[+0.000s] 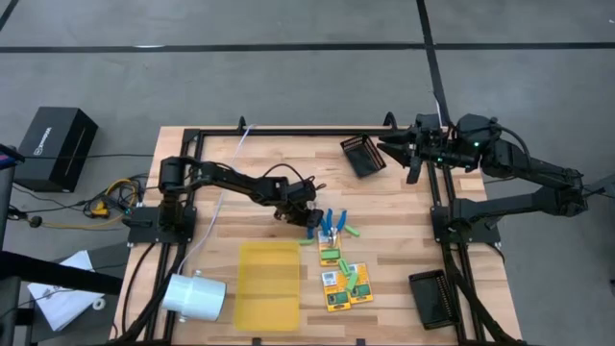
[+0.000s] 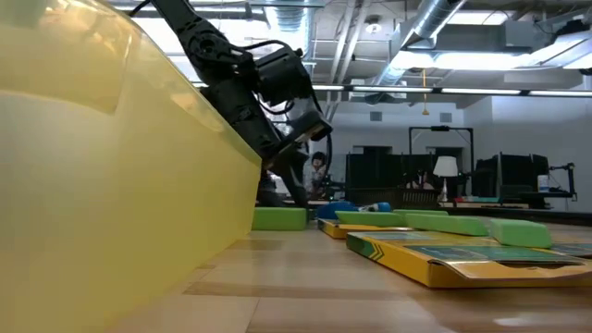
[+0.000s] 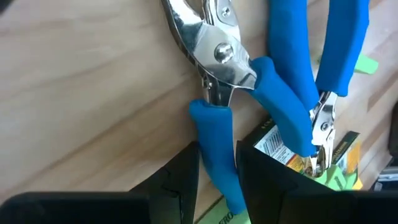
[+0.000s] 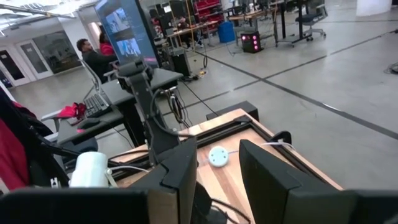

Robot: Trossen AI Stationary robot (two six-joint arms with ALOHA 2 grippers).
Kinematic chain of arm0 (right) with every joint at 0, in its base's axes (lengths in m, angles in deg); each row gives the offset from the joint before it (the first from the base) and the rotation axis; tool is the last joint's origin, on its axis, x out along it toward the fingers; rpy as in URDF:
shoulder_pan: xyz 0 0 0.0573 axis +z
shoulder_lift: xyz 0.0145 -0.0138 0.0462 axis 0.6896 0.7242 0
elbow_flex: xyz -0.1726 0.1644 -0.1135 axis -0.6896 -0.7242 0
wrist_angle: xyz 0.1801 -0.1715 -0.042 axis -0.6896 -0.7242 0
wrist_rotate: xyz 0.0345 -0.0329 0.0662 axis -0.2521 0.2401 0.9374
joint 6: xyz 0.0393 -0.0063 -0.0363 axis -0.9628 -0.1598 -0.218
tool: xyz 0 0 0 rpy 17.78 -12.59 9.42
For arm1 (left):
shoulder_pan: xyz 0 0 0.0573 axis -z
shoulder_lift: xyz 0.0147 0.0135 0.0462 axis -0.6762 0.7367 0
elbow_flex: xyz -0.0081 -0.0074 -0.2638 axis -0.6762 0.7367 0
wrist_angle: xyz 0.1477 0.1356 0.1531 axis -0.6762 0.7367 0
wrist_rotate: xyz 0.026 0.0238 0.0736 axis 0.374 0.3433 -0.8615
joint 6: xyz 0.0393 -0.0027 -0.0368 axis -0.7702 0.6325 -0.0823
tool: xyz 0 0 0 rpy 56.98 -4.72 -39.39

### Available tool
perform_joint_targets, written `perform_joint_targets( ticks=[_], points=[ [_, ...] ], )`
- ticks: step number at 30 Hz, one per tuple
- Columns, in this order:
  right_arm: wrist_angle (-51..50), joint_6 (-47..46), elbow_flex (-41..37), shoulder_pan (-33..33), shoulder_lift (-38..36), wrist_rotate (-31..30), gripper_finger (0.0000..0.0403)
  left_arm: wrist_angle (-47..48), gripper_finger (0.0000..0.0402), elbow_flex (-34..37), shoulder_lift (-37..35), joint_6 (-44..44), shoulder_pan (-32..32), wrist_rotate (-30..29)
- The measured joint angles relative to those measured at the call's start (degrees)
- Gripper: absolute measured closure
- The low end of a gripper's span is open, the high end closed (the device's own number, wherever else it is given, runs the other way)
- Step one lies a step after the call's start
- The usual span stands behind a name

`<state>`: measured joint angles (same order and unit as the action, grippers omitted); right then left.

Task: Pick & Place School Supplies
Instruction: Put the blue punch plier into the top black bin

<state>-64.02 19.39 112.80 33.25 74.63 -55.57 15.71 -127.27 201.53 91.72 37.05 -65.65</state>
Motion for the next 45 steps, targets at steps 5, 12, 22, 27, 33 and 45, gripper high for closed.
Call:
perform_joint_targets(
  ticks=[5,12,22,27,33,45],
  points=[
    [-0.1,0.0,0.0,0.0,0.0,0.0,0.029,-0.23,0.0327,-0.63,0.27,-3.72,-0.04,-0.26],
    [-0.11,0.0,0.0,0.0,0.0,0.0,0.029,-0.21,0.0372,-0.52,0.36,-6.05,0.0,-1.95],
    [-0.03,0.93,0.0,-0.06,0.0,0.0,0.029,-3.05,0.0372,-0.16,-3.26,-7.59,-1.14,-8.45],
    [0.2,1.07,0.0,-1.11,0.0,0.02,0.029,-4.29,0.0374,-0.21,-8.22,-9.87,-2.01,-11.57],
    [0.88,1.17,0.0,-2.3,0.0,0.02,0.029,-9.35,0.0375,-0.33,-14.01,-12.87,-4.67,-16.17],
    [5.09,1.53,0.0,-2.56,0.0,0.24,0.029,-16.24,0.0377,-11.11,-11.48,-24.39,-12.23,-10.87]
  ],
)
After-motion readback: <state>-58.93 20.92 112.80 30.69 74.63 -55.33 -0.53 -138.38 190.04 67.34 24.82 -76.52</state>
